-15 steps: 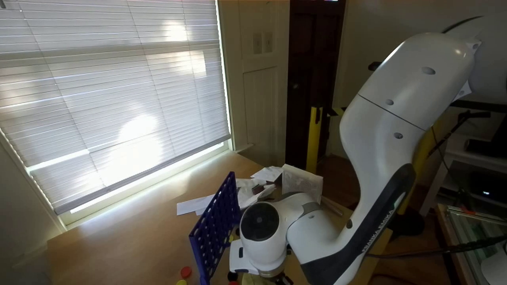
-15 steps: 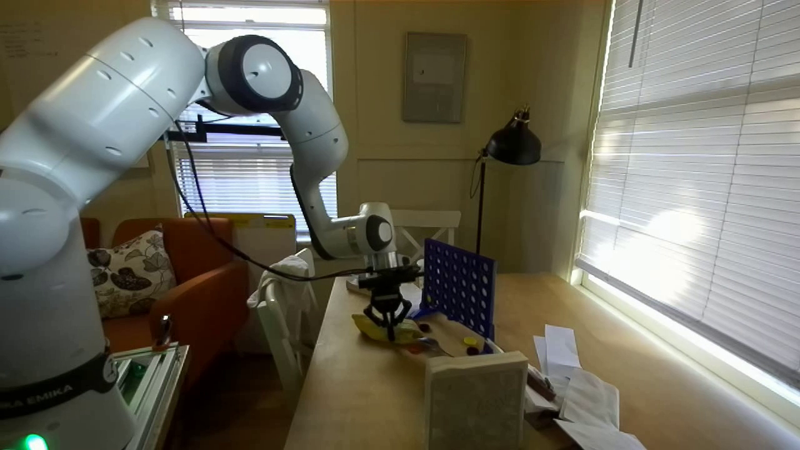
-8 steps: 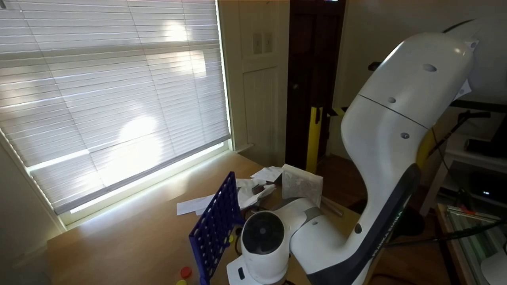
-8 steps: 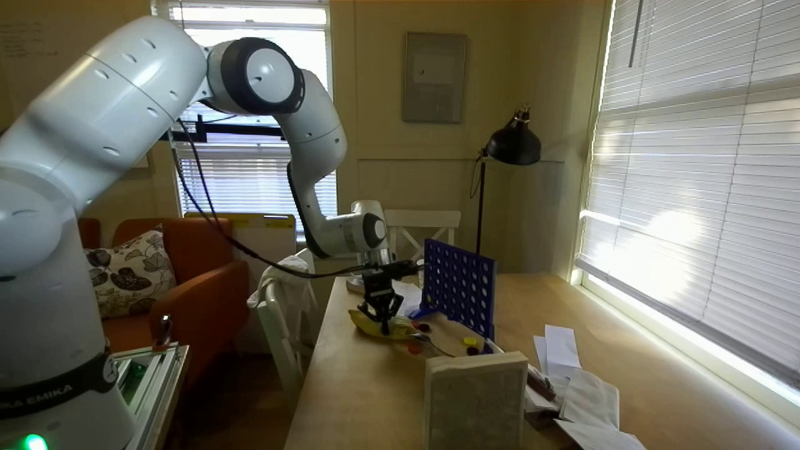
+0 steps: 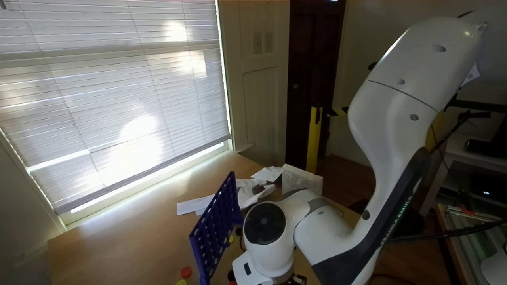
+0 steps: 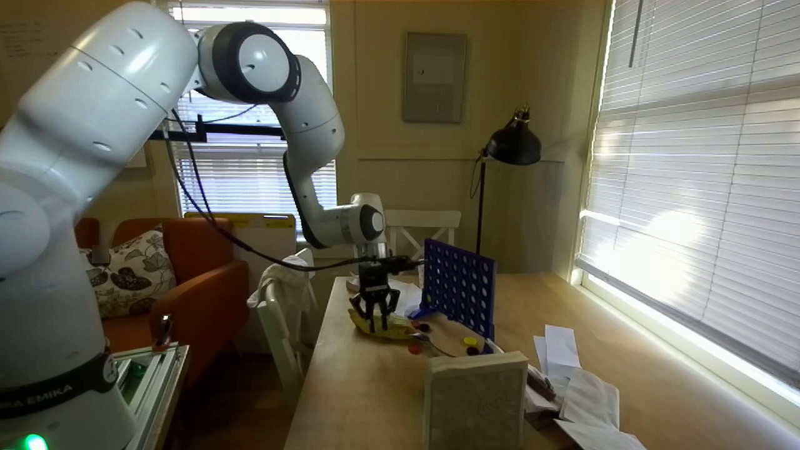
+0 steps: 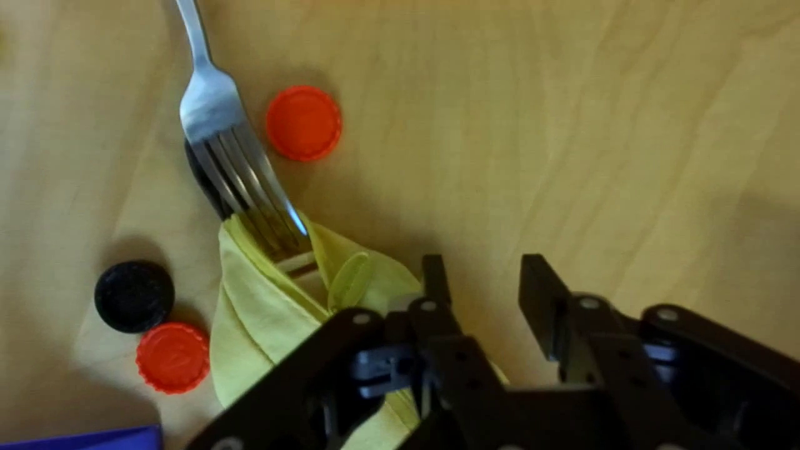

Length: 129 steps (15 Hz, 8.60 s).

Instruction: Slightly move the yellow pencil case and the fork

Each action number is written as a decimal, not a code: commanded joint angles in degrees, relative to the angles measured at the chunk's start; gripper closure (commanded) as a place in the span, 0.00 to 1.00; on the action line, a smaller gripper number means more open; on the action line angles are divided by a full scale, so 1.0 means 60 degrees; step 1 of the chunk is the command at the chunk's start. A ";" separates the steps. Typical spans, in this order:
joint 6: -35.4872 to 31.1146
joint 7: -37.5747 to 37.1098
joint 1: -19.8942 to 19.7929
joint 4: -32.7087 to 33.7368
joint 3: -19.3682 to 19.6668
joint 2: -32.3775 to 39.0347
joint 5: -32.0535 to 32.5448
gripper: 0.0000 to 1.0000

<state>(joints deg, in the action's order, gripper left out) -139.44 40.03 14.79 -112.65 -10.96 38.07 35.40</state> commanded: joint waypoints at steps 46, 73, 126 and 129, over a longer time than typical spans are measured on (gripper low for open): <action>-0.2865 -0.5503 0.0863 0.0634 0.1869 0.0980 -0.1616 0.40; -0.3495 -0.3913 0.0957 -0.0821 0.1352 -0.0518 0.0483 1.00; 0.0975 0.0387 -0.0065 0.0866 0.0342 0.0937 0.2947 0.00; 0.1064 -0.0019 -0.0048 0.1087 0.0348 0.1139 0.2983 0.34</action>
<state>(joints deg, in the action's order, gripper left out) -133.77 42.27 14.91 -108.84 -8.24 42.65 53.54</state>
